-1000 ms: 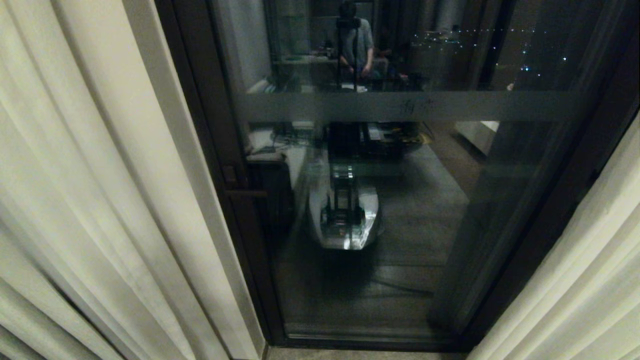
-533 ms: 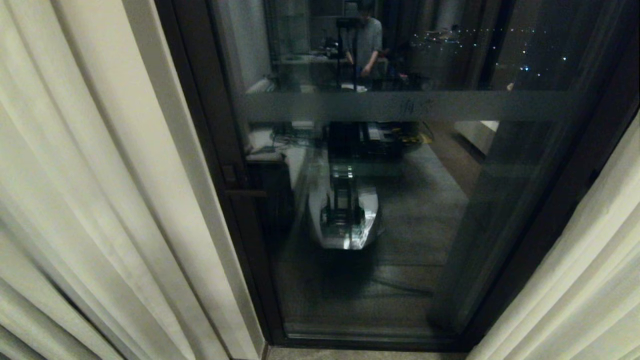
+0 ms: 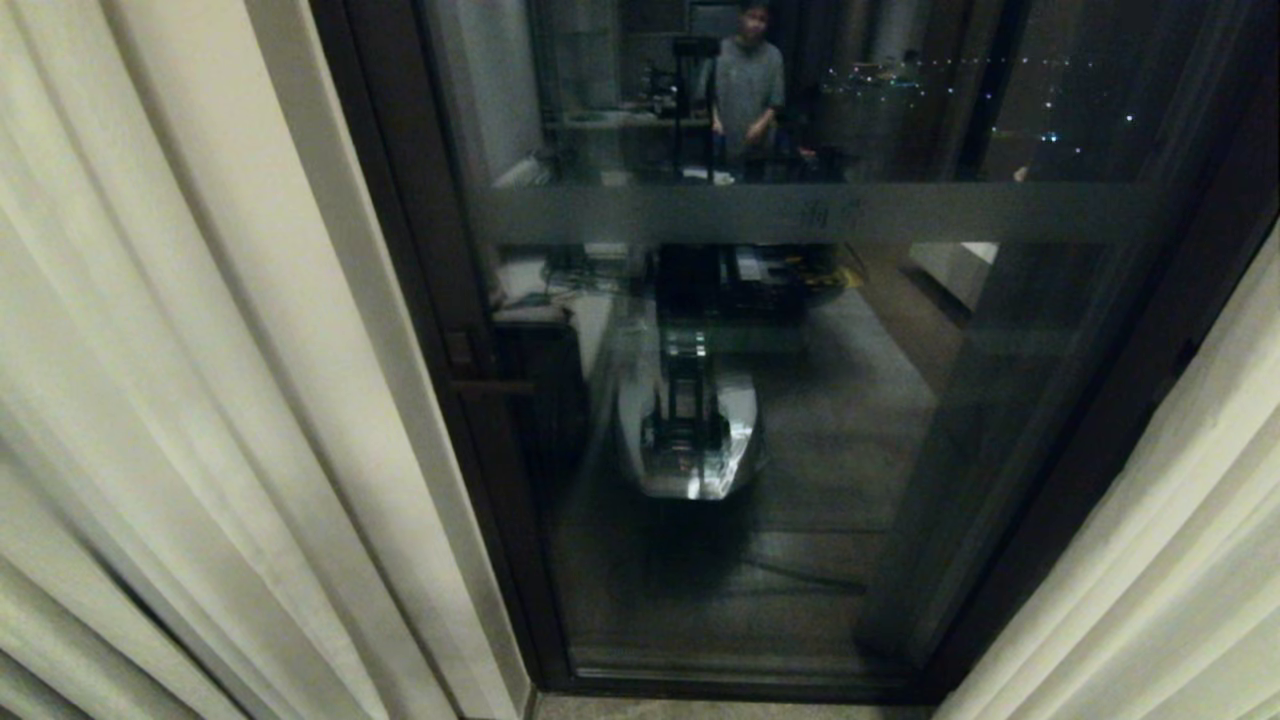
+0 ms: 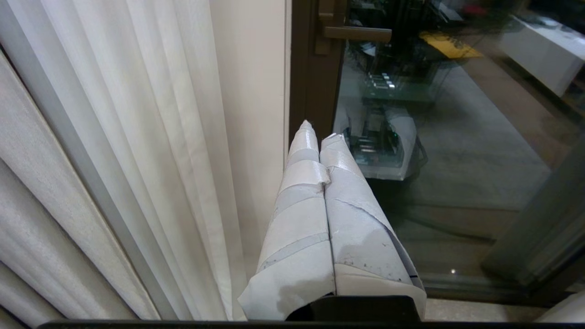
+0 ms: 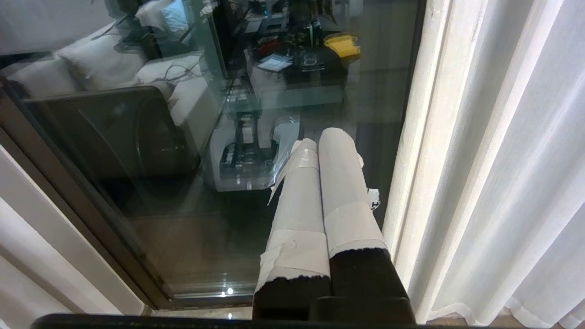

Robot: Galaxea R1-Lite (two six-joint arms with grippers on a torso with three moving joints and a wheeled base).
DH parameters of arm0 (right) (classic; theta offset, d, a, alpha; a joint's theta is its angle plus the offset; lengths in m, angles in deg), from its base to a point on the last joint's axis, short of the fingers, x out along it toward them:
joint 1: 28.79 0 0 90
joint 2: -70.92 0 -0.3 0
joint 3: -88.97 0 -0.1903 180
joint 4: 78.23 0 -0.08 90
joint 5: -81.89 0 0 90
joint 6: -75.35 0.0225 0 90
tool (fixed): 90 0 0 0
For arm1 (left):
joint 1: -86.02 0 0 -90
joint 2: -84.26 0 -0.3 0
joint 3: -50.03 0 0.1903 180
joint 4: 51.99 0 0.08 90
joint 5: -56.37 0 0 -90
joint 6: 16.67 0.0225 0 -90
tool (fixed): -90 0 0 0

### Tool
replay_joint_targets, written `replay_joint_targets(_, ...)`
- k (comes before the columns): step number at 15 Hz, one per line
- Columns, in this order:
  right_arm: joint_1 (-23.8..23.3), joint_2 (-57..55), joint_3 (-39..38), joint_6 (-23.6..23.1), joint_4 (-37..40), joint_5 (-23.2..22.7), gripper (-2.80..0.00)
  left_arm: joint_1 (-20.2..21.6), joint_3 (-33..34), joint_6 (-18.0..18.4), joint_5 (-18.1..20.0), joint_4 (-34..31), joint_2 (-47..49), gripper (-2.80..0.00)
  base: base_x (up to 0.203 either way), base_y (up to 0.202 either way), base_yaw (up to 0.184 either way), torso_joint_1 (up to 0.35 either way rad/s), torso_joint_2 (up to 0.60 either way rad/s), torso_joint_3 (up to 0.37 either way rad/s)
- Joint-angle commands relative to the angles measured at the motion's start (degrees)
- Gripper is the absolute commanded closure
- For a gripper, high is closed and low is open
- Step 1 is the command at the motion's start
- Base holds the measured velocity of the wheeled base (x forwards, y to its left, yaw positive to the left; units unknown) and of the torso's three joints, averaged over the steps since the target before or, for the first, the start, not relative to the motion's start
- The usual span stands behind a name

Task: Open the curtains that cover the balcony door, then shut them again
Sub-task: Pull the inner curtains open on both sides

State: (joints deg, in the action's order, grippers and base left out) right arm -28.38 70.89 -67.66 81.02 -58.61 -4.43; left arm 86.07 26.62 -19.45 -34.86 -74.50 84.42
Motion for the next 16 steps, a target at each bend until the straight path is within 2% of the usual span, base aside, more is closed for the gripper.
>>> replay_joint_targets(1,0.02,0.02,0.00,0.04,-0.04,0.01,0.00,0.04,0.04,-0.03,-0.08,0.03,-0.16,0.00,0.000,0.000,0.000,0.000,0.00,0.000)
replay_joint_targets(16,0.02,0.02,0.00,0.04,-0.04,0.01,0.00,0.04,-0.04,-0.12,-0.09,0.03,-0.16,0.00,0.000,0.000,0.000,0.000,0.00,0.000)
